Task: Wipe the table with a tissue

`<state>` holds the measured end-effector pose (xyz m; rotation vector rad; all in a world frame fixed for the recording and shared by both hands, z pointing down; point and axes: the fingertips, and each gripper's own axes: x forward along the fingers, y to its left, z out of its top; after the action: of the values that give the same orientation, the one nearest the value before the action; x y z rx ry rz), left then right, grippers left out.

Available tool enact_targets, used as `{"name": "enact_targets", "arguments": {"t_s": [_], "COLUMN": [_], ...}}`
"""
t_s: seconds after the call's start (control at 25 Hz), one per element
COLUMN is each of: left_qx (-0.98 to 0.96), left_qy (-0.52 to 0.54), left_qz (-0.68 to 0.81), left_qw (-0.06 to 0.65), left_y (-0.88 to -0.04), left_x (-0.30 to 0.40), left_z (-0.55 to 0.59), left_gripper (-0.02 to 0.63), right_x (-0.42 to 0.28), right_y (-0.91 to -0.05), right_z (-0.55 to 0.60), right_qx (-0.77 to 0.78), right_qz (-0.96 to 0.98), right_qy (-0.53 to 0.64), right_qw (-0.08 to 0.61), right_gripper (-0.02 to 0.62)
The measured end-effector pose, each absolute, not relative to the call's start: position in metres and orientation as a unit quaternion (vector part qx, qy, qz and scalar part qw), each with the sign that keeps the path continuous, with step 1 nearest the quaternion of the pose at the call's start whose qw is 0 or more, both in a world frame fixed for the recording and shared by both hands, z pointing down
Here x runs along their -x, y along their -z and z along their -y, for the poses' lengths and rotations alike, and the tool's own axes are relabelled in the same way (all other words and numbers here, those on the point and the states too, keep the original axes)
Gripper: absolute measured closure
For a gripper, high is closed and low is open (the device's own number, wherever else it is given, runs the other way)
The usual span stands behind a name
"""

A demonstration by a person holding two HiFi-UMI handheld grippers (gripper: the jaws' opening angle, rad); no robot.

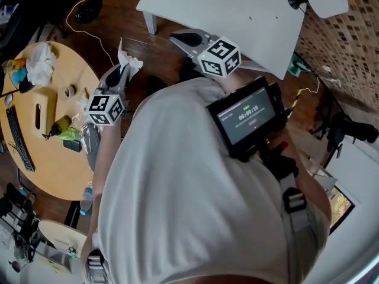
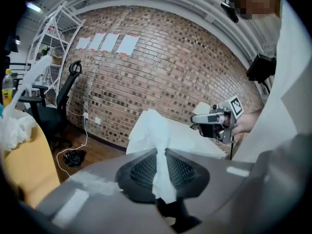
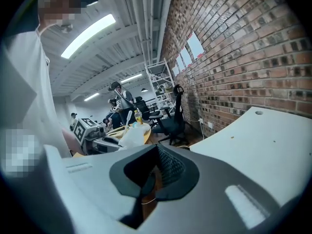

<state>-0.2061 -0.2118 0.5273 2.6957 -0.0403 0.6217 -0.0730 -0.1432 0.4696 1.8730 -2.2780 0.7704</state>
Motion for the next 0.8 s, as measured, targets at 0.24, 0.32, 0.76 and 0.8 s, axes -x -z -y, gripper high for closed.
{"name": "enact_targets", "arguments": {"t_s": [0.24, 0.32, 0.76, 0.8], "left_qx": [-0.957, -0.959, -0.961, -0.961], "left_qy": [-0.24, -0.24, -0.247, -0.251], "left_qz": [0.0, -0.009, -0.026, -0.024], "left_qw": [0.165, 0.15, 0.117, 0.115], "left_y": [-0.541, -0.538, -0.521, -0.523], "left_x": [0.171, 0.155, 0.006, 0.0], "left_z": [0.206, 0.207, 0.187, 0.189], "left_gripper": [0.561, 0.56, 0.56, 0.56], "right_x": [0.038, 0.029, -0.091, -0.098], "right_y": [-0.477, -0.478, -0.471, -0.472], "right_z": [0.125, 0.121, 0.087, 0.087], "right_qx": [-0.644, -0.651, -0.663, -0.664], "right_qz": [0.721, 0.714, 0.704, 0.703], "right_qy": [-0.255, -0.256, -0.254, -0.254], "right_qw": [0.035, 0.03, -0.006, -0.011], "right_gripper": [0.588, 0.589, 0.588, 0.588]}}
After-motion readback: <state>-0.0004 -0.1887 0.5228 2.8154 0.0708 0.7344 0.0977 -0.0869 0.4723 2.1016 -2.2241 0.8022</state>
